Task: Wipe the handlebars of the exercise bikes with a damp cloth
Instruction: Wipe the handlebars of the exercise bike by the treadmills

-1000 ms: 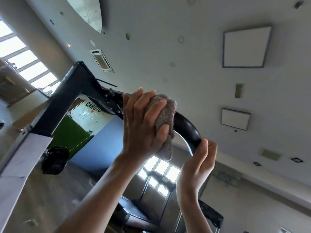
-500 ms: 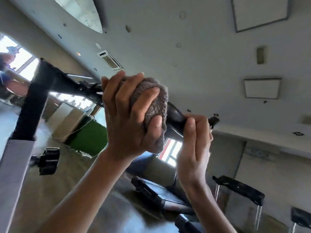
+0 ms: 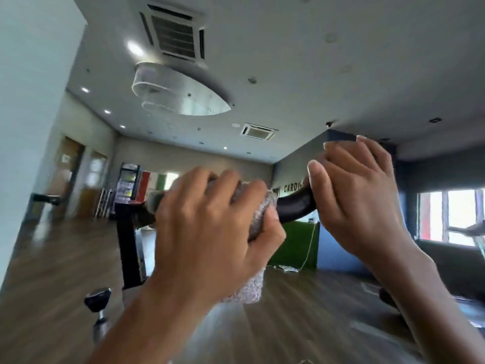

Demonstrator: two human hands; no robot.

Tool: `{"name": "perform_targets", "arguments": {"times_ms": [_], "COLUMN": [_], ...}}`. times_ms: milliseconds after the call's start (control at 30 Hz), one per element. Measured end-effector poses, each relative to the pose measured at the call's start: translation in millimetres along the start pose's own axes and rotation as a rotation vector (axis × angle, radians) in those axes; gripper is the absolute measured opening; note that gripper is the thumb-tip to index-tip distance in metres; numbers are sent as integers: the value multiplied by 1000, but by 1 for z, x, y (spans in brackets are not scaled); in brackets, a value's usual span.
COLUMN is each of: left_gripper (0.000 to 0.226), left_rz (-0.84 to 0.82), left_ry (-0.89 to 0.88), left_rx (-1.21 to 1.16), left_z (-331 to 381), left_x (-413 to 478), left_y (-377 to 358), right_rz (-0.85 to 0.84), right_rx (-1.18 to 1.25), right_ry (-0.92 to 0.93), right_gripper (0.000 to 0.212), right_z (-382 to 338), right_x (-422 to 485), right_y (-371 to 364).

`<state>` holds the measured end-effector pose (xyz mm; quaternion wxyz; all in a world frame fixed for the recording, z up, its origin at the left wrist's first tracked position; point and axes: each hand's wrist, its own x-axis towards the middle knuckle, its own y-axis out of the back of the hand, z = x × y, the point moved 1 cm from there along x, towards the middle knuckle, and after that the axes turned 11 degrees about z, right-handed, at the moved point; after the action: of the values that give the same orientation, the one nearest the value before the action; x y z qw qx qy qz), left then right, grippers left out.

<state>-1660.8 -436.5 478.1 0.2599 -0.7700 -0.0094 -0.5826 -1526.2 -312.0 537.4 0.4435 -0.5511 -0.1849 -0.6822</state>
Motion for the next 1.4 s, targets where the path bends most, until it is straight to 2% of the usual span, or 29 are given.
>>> {"name": "perform_targets", "arguments": {"times_ms": [200, 433, 600, 700, 800, 933, 1167, 1233, 1300, 1400], "left_gripper": [37, 39, 40, 36, 37, 52, 77, 72, 63, 64], "left_rz": [-336, -770, -924, -1009, -1088, -1231, -1288, -1325, -1447, -1586], "left_ry": [54, 157, 198, 213, 352, 717, 1171, 1154, 1125, 1150], "left_rx": [43, -29, -10, 50, 133, 141, 134, 138, 150, 114], "left_z": [21, 14, 15, 6, -14, -30, -3, -10, -32, -66], "left_x": [19, 43, 54, 58, 57, 64, 84, 86, 83, 84], "left_y": [7, 18, 26, 37, 50, 47, 37, 26, 5, -18], "right_rz": [-70, -391, -588, -739, -909, -1088, -1228, -1266, -1305, -1346], "right_rx": [30, 17, 44, 78, 102, 118, 134, 123, 112, 91], "right_ry": [19, -15, -18, -7, -27, -30, -20, -15, -20, -31], "right_gripper": [38, 33, 23, 28, 32, 35, 41, 43, 45, 47], "right_z": [-5, -12, -9, -5, -2, 0, 1, -1, -3, -6], "right_x": [-7, 7, 27, 40, 53, 72, 88, 90, 92, 98], "right_y": [7, 31, 40, 44, 48, 49, 49, 49, 49, 49]}}
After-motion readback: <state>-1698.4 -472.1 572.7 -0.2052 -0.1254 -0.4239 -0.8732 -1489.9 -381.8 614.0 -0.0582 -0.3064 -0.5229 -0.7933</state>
